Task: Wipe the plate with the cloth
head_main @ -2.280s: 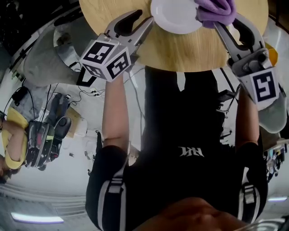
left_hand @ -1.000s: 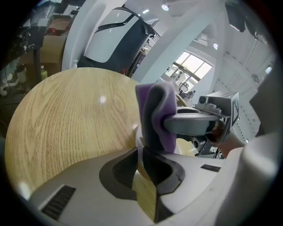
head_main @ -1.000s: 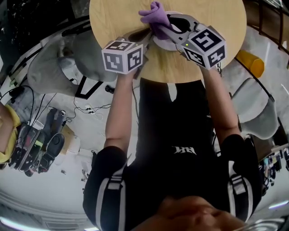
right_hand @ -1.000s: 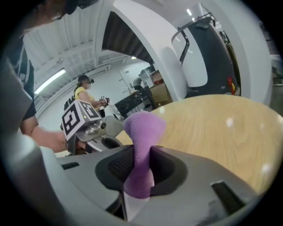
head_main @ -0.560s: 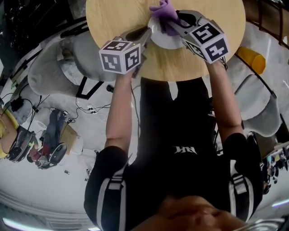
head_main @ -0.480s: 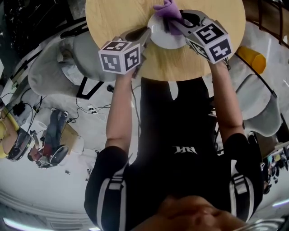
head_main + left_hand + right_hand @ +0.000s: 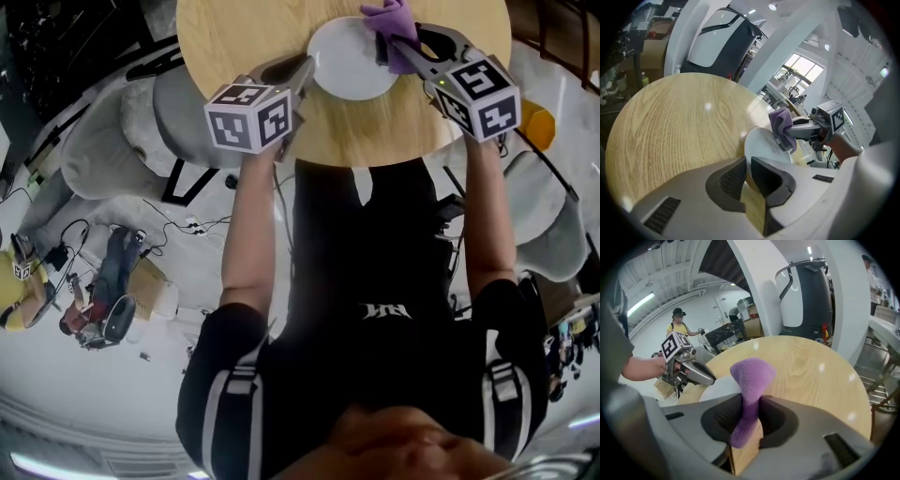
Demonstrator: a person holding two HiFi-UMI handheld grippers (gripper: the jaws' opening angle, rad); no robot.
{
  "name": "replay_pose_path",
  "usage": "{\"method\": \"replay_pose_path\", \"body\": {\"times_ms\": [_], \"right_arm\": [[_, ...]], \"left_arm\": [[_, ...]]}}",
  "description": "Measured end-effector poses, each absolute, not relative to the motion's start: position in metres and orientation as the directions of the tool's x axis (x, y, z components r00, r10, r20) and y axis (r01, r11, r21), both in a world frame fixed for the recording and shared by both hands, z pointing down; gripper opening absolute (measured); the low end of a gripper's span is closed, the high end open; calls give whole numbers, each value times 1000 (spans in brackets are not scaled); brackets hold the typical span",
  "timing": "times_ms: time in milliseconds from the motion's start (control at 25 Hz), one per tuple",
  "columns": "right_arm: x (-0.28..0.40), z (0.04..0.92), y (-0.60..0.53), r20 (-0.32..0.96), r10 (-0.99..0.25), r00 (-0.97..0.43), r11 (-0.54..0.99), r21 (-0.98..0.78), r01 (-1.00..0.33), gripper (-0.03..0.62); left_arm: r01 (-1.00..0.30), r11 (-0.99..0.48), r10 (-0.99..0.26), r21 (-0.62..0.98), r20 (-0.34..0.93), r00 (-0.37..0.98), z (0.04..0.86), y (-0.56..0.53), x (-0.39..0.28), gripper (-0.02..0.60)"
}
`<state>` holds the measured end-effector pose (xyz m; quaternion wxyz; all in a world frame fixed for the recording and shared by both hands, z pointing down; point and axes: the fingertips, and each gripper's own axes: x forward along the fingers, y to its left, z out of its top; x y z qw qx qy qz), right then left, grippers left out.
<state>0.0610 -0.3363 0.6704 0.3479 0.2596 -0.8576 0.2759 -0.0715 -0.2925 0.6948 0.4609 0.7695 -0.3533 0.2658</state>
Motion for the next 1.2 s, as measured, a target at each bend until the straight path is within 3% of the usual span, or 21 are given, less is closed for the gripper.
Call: {"method": "replay_pose_path", "body": {"times_ms": [200,320,520,840,1200], "right_arm": [[26,641,-340,649,-289,-704,710,-348,-612,94],[-15,636,-333,596,-237,-767,737,-404,-542,94],[-45,667,-315,624,-148,-767,745,-439,-502,94],[-14,677,-317,691,-176,-701,759,-358,-544,92],[77,671,-322,739,-270,-617,713,-277,-644,92]], "left_arm": [[-792,-322,-303,518,737,605,695,-292,-74,38],[-795,-321,-305,515,738,602,696,-292,-74,38],[-797,-320,-309,513,738,600,695,-292,-71,38],[-797,-328,-309,507,740,597,695,-291,-70,37],[-796,-325,-306,511,740,599,696,-289,-70,37]]}}
